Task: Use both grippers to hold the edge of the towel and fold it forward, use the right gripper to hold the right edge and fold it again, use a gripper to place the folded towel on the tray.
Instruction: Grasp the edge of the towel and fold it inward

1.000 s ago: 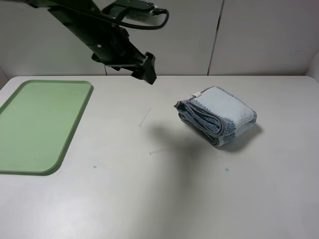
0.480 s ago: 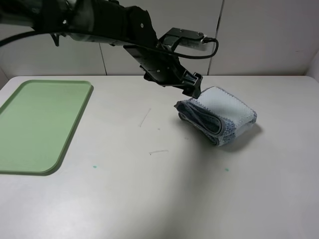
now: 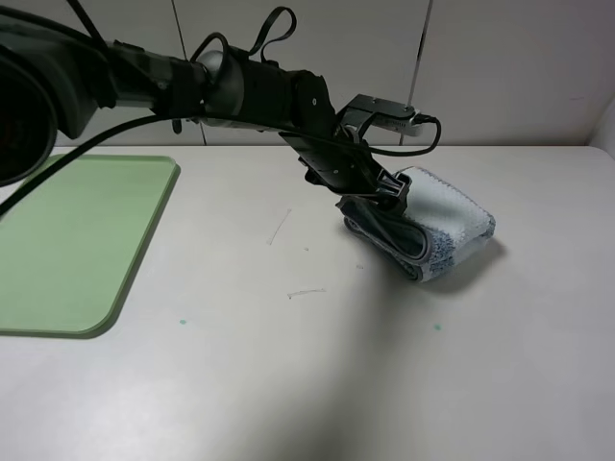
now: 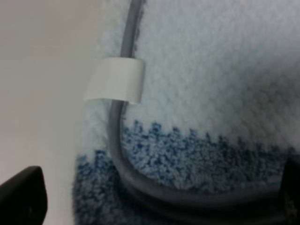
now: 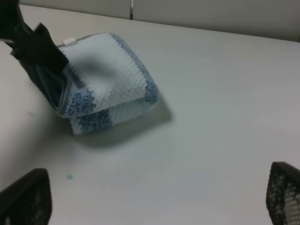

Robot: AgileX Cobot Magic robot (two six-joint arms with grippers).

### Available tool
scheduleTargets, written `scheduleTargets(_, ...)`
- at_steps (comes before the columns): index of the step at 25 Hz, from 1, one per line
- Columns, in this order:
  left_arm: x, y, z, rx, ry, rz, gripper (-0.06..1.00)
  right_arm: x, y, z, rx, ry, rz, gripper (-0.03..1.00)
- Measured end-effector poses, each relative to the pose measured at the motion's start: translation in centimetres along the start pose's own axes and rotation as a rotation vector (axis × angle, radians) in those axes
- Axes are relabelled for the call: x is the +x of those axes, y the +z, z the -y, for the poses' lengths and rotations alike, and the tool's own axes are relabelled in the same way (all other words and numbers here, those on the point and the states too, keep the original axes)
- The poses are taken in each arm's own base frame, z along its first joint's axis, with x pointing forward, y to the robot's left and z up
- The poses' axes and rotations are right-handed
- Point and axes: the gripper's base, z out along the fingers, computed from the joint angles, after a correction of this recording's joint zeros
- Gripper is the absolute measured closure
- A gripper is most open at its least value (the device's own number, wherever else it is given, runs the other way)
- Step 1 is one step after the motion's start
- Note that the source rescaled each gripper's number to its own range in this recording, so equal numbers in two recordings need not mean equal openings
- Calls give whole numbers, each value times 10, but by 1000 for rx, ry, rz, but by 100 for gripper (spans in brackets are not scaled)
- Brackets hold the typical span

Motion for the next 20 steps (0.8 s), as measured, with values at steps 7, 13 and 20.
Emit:
scheduleTargets(7, 12, 25, -1, 2, -37, 2, -6, 0, 0, 0, 0, 0, 0, -3)
scheduleTargets(13, 18, 41, 4, -1, -42, 33, -6, 0, 0, 0, 0, 0, 0, -3)
scheduleTargets(20, 21, 47, 8, 7, -63, 39, -5, 0, 0, 0, 0, 0, 0, -3)
